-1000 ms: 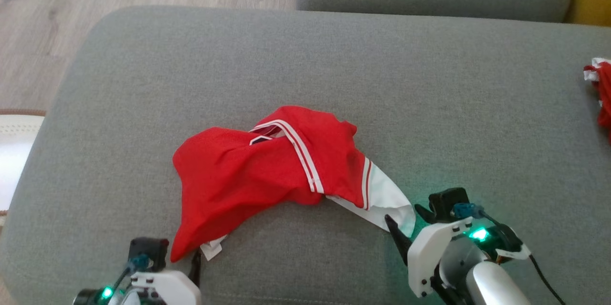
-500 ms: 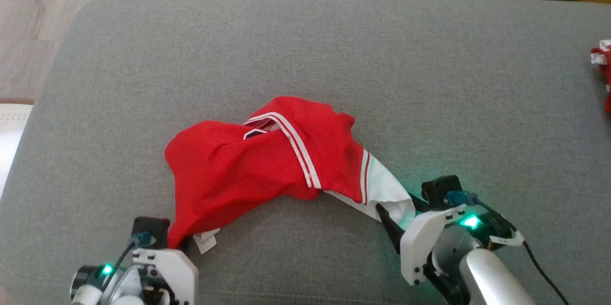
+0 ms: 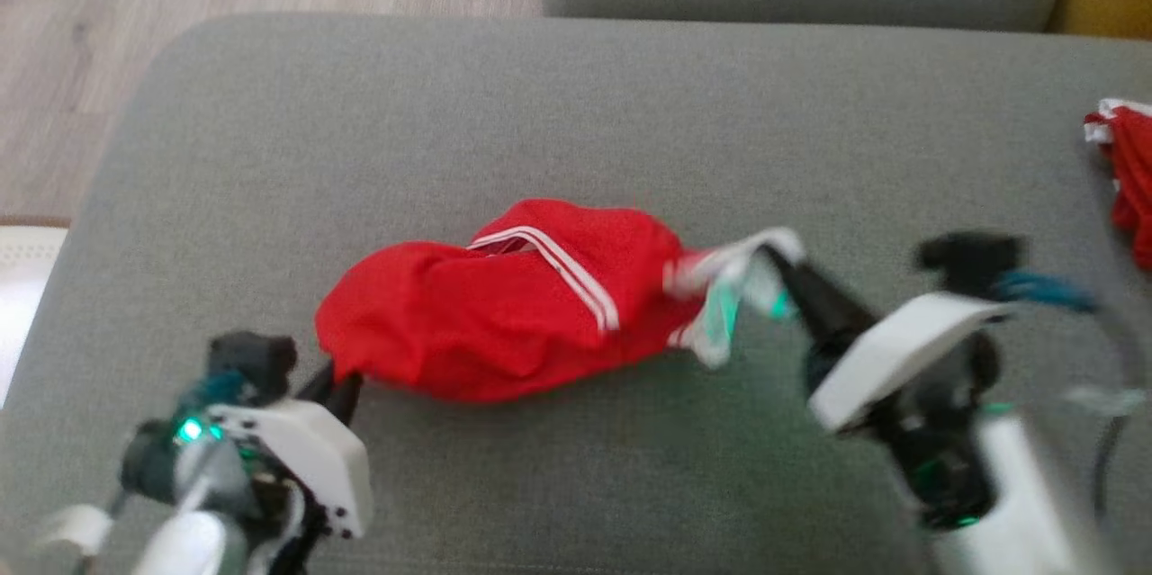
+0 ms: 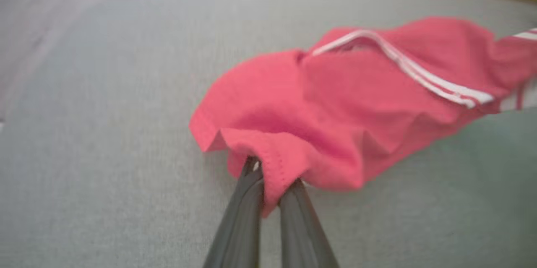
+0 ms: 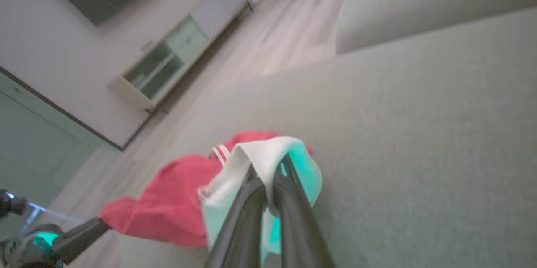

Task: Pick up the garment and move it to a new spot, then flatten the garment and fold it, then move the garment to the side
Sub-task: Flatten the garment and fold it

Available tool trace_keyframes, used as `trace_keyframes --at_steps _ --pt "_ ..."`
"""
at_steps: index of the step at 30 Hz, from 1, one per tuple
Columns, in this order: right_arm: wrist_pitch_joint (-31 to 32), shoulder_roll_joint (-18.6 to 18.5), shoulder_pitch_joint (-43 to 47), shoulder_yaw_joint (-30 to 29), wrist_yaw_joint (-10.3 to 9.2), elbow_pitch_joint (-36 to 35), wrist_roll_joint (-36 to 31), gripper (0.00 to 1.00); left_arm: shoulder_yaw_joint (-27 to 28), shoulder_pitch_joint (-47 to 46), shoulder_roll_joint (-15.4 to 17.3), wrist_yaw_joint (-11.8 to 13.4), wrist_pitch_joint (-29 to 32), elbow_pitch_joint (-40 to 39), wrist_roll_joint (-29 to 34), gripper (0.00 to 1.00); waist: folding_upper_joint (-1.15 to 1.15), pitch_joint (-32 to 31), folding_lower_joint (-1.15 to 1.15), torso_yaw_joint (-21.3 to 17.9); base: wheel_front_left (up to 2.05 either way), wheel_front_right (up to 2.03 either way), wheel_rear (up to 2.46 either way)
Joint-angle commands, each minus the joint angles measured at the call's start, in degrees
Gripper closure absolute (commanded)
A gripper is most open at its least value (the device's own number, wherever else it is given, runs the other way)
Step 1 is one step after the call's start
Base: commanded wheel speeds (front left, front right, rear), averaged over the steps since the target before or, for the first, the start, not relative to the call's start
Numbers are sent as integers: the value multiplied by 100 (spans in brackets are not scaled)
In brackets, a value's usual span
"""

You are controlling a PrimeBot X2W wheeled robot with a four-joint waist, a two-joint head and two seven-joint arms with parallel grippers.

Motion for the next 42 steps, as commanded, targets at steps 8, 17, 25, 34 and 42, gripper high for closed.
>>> trace_keyframes --at_steps 8,17,25,34,42 --pt "1116 -60 -95 -1507 39 -2317 1534 100 715 -614 590 -180 1124 -2665 -760 100 0 -234 0 -176 0 0 0" --pt "1498 6 -1025 -2854 39 -2804 2968 100 855 -2107 794 -439 2091 -3433 -1855 100 0 -49 0 -486 0 0 0" --pt "1779 7 -2508 -3012 39 -2017 2234 100 737 -3512 914 -553 2685 -2644 -2291 100 0 661 0 -613 0 0 0" --pt "459 8 -5829 -2603 39 1119 431 100 324 -6004 629 -564 1894 305 -1191 100 0 1732 0 -474 0 0 0" --pt "-1772 8 -7929 -2058 39 3635 381 100 -85 -7695 102 -457 -555 2747 -41 100 0 2432 0 -445 0 0 0"
